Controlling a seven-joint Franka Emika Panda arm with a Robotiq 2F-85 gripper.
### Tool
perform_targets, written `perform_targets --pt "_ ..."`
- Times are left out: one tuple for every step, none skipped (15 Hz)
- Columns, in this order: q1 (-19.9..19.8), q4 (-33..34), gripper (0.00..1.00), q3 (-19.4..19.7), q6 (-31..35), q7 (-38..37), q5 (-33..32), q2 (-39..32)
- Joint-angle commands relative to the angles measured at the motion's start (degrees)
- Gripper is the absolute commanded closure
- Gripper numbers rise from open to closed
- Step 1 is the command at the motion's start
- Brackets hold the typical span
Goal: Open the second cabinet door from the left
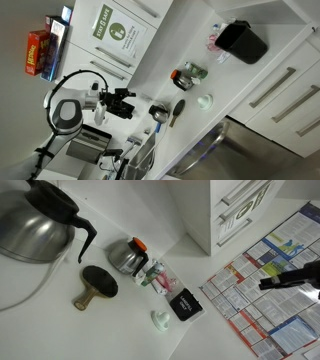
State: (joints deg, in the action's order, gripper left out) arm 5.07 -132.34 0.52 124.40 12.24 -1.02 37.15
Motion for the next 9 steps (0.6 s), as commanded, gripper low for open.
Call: perform_targets --pt "3.79 5.55 0.0 2.39 6.49 5.37 3.08 -2.26" --pt "5.13 6.48 0.0 3.12 8.53 6.68 4.59 -2.62" --pt "5.08 7.69 0.0 2.81 7.78 5.61 5.3 -3.25" --pt "3.46 4.84 0.0 1.79 6.83 4.3 3.47 -1.02" --pt "3.92 5.8 0.0 1.94 6.91 4.37 4.01 -1.49" --pt "4.14 6.34 0.0 2.01 6.92 4.4 4.24 -1.86" --pt "4.18 6.65 0.0 2.0 6.92 4.41 4.32 -2.17" --pt "4.17 6.78 0.0 1.99 6.94 4.41 4.34 -2.38" --pt "4.16 6.8 0.0 1.99 6.97 4.42 4.35 -2.49"
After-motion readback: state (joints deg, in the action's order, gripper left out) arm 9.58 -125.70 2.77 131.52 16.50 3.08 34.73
